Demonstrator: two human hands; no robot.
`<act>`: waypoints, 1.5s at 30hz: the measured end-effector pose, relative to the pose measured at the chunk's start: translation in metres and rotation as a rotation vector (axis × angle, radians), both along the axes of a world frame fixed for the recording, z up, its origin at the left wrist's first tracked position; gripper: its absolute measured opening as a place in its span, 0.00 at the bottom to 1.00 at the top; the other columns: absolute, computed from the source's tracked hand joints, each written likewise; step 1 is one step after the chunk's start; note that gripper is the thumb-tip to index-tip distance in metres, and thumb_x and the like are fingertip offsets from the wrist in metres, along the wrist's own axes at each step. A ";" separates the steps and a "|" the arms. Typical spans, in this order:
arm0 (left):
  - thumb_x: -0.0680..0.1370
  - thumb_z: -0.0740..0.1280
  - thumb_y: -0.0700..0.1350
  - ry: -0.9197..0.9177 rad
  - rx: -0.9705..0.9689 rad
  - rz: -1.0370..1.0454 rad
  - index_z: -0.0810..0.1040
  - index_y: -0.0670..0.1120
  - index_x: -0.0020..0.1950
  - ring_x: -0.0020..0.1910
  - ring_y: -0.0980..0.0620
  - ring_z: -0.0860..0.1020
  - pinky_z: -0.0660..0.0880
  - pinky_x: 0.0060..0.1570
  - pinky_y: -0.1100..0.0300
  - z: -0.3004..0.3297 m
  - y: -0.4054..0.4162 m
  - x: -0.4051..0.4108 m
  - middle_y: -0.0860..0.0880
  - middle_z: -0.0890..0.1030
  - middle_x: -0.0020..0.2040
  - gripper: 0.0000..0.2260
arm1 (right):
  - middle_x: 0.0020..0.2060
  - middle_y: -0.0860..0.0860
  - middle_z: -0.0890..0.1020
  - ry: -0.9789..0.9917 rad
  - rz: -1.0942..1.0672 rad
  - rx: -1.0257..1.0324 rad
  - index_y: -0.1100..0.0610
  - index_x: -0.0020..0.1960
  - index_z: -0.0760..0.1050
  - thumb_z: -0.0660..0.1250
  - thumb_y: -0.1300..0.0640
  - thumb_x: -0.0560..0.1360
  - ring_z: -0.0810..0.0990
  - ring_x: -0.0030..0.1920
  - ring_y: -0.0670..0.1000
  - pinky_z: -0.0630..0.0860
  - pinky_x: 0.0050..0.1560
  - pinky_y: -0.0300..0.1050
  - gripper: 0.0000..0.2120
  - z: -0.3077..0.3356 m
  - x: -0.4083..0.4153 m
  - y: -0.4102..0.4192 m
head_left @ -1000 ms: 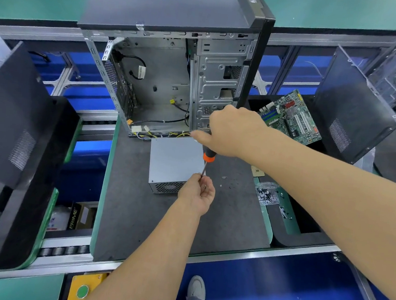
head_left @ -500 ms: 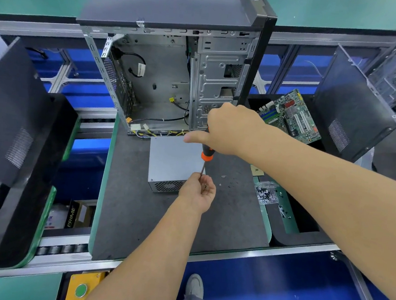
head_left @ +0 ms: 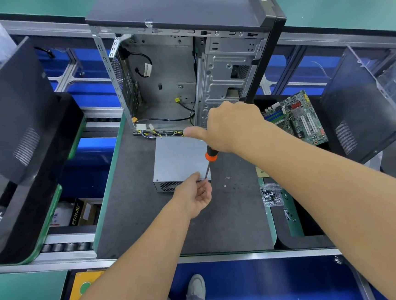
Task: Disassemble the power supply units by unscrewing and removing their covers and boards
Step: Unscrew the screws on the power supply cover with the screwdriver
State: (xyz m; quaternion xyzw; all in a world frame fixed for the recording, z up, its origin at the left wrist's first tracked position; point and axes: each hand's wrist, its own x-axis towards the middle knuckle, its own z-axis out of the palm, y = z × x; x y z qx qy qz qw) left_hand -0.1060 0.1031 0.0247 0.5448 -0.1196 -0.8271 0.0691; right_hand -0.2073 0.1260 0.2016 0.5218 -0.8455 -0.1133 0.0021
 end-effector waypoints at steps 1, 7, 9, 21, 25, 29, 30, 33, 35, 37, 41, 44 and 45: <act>0.80 0.70 0.47 -0.017 -0.042 -0.030 0.80 0.38 0.46 0.29 0.51 0.79 0.76 0.26 0.63 -0.002 -0.001 0.001 0.45 0.81 0.32 0.12 | 0.32 0.53 0.67 -0.001 -0.003 0.000 0.58 0.33 0.63 0.49 0.25 0.75 0.69 0.31 0.54 0.62 0.28 0.45 0.35 -0.001 0.001 -0.001; 0.82 0.68 0.48 -0.054 -0.180 -0.155 0.80 0.37 0.46 0.34 0.50 0.79 0.77 0.27 0.62 -0.007 -0.005 0.003 0.44 0.80 0.37 0.14 | 0.37 0.52 0.67 -0.150 0.097 0.150 0.55 0.51 0.65 0.61 0.43 0.80 0.69 0.33 0.52 0.60 0.29 0.45 0.16 0.005 -0.010 -0.002; 0.82 0.67 0.48 -0.059 -0.192 -0.173 0.79 0.37 0.45 0.33 0.50 0.79 0.77 0.27 0.62 -0.007 -0.007 0.002 0.44 0.80 0.37 0.14 | 0.38 0.51 0.67 -0.225 0.088 0.184 0.53 0.53 0.64 0.61 0.41 0.79 0.71 0.35 0.51 0.62 0.30 0.45 0.16 0.008 -0.016 0.001; 0.83 0.66 0.48 -0.078 -0.197 -0.212 0.78 0.38 0.45 0.35 0.49 0.79 0.78 0.28 0.61 -0.007 -0.008 -0.001 0.43 0.80 0.39 0.15 | 0.49 0.48 0.65 -0.204 0.267 0.185 0.47 0.60 0.68 0.68 0.43 0.75 0.70 0.52 0.56 0.66 0.46 0.50 0.17 -0.003 -0.027 0.012; 0.83 0.66 0.49 -0.085 -0.207 -0.224 0.78 0.38 0.45 0.34 0.50 0.79 0.78 0.27 0.62 -0.006 -0.010 0.000 0.44 0.80 0.37 0.15 | 0.44 0.53 0.67 0.129 0.253 0.285 0.47 0.69 0.65 0.55 0.36 0.80 0.74 0.48 0.61 0.64 0.32 0.47 0.23 0.002 -0.016 0.012; 0.82 0.67 0.48 -0.087 -0.205 -0.239 0.79 0.37 0.45 0.34 0.50 0.80 0.79 0.27 0.61 -0.007 -0.011 0.001 0.43 0.81 0.38 0.14 | 0.47 0.52 0.72 -0.102 0.298 0.189 0.53 0.56 0.67 0.64 0.43 0.79 0.75 0.47 0.58 0.74 0.45 0.52 0.15 0.004 -0.009 0.007; 0.82 0.67 0.48 -0.087 -0.208 -0.240 0.79 0.38 0.44 0.34 0.50 0.80 0.78 0.27 0.61 -0.007 -0.011 0.001 0.43 0.81 0.38 0.14 | 0.49 0.51 0.71 -0.182 0.302 0.188 0.52 0.55 0.67 0.67 0.46 0.77 0.74 0.49 0.57 0.75 0.48 0.53 0.15 0.006 -0.009 0.006; 0.83 0.66 0.48 -0.094 -0.214 -0.248 0.79 0.38 0.44 0.32 0.50 0.80 0.78 0.27 0.61 -0.009 -0.012 0.001 0.43 0.81 0.37 0.15 | 0.51 0.51 0.70 -0.285 0.216 0.193 0.50 0.57 0.68 0.69 0.41 0.75 0.73 0.49 0.55 0.73 0.45 0.52 0.18 0.012 -0.012 0.006; 0.82 0.66 0.48 -0.094 -0.217 -0.245 0.79 0.38 0.44 0.32 0.50 0.80 0.78 0.27 0.61 -0.009 -0.012 0.000 0.43 0.81 0.37 0.15 | 0.50 0.55 0.73 -0.108 0.248 0.250 0.50 0.64 0.67 0.62 0.43 0.80 0.73 0.44 0.55 0.68 0.36 0.49 0.17 0.010 -0.012 0.006; 0.82 0.67 0.49 -0.097 -0.222 -0.250 0.79 0.37 0.45 0.32 0.50 0.80 0.79 0.28 0.61 -0.010 -0.012 0.000 0.43 0.81 0.37 0.15 | 0.52 0.59 0.73 -0.024 0.258 0.249 0.50 0.73 0.62 0.56 0.54 0.83 0.73 0.45 0.59 0.65 0.34 0.49 0.19 0.005 -0.010 0.006; 0.82 0.67 0.49 -0.102 -0.242 -0.263 0.79 0.37 0.46 0.32 0.50 0.80 0.79 0.29 0.60 -0.011 -0.013 0.001 0.43 0.82 0.38 0.15 | 0.46 0.49 0.73 -0.377 0.237 0.132 0.52 0.62 0.68 0.64 0.51 0.78 0.71 0.48 0.54 0.69 0.41 0.49 0.14 0.010 -0.011 0.007; 0.82 0.67 0.49 -0.102 -0.255 -0.268 0.79 0.37 0.46 0.31 0.50 0.80 0.79 0.28 0.60 -0.011 -0.012 0.001 0.44 0.81 0.37 0.15 | 0.44 0.47 0.71 -0.418 0.166 0.142 0.51 0.60 0.67 0.66 0.37 0.75 0.69 0.52 0.54 0.69 0.43 0.50 0.22 0.008 -0.006 0.007; 0.82 0.67 0.49 -0.100 -0.258 -0.269 0.79 0.37 0.46 0.30 0.50 0.79 0.78 0.28 0.61 -0.012 -0.012 0.001 0.44 0.81 0.36 0.15 | 0.42 0.49 0.70 -0.304 0.118 0.175 0.52 0.60 0.67 0.61 0.31 0.74 0.69 0.50 0.55 0.69 0.41 0.50 0.28 0.009 -0.005 0.006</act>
